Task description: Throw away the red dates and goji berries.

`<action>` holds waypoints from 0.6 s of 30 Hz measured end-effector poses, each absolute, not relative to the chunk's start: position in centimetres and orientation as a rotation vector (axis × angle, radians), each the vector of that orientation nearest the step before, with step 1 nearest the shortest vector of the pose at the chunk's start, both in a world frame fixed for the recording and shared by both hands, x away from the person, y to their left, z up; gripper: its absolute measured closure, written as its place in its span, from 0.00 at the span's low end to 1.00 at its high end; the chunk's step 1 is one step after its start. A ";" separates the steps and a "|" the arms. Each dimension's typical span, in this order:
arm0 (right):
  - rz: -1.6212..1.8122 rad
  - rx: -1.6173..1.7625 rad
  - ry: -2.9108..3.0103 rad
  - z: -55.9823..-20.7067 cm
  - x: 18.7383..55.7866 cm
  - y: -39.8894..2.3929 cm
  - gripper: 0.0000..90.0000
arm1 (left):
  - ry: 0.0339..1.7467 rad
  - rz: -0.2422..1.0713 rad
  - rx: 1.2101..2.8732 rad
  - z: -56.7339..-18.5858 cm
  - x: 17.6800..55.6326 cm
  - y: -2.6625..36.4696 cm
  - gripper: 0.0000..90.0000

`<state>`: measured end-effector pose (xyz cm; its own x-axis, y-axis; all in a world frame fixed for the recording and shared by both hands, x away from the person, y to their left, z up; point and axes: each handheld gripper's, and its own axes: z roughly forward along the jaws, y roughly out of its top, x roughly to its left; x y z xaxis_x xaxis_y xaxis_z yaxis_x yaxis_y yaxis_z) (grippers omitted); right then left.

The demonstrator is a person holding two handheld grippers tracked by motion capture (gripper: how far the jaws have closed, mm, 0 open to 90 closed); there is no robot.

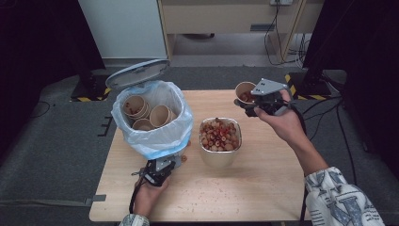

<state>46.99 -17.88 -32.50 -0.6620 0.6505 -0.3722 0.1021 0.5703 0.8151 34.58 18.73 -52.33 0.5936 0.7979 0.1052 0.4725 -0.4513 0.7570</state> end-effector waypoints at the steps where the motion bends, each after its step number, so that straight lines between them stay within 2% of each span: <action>1: 1.047 0.599 2.128 -32.5 47.0 -17.9 0.35 | 1.002 0.597 2.121 -52.3 34.6 18.7 1.00; 18: 1.055 0.554 2.150 -33.1 46.7 -16.8 0.34 | 1.001 0.598 2.124 -52.3 34.6 18.7 1.00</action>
<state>46.67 -16.84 -33.07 -0.6850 0.6210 -0.3810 0.0787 0.5830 0.8086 34.56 18.71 -52.31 0.5941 0.7972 0.1076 0.4723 -0.4540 0.7555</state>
